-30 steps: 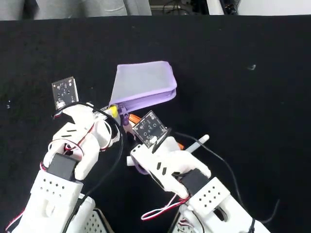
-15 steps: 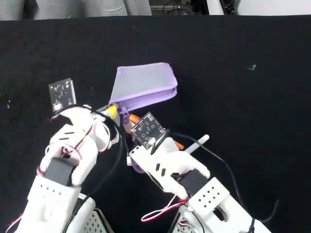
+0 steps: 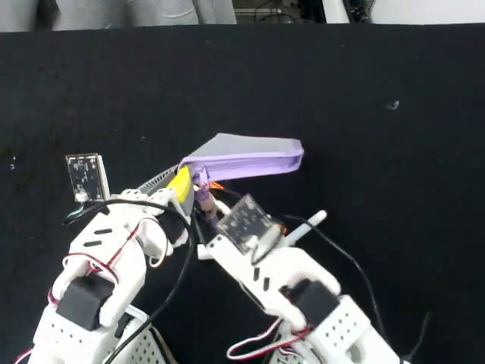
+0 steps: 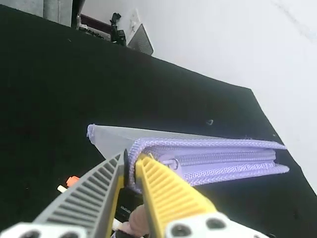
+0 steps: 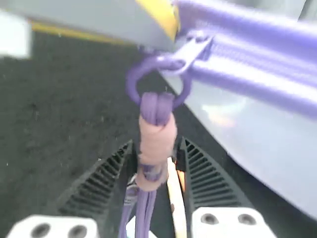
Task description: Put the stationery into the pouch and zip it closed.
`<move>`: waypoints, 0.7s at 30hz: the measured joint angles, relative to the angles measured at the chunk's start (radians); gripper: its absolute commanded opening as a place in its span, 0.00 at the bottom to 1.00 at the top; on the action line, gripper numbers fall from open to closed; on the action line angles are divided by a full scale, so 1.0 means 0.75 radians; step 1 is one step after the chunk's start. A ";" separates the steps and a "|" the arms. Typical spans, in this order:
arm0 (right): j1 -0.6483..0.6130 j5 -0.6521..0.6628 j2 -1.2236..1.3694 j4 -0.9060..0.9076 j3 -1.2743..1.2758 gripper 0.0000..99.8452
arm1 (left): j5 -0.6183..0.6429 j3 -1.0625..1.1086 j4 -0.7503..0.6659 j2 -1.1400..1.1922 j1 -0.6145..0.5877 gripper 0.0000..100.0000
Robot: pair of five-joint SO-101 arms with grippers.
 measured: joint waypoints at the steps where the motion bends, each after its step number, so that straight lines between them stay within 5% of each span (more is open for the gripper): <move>1: 0.000 0.000 -0.055 0.023 0.004 0.13 | 0.000 0.000 0.000 0.000 0.000 0.03; 7: 0.000 0.000 -0.321 0.178 0.029 0.13 | 0.000 0.041 -0.023 -0.012 -0.002 0.03; 21: 0.000 0.000 -0.231 0.098 0.076 0.13 | 0.000 0.041 -0.025 -0.014 0.008 0.03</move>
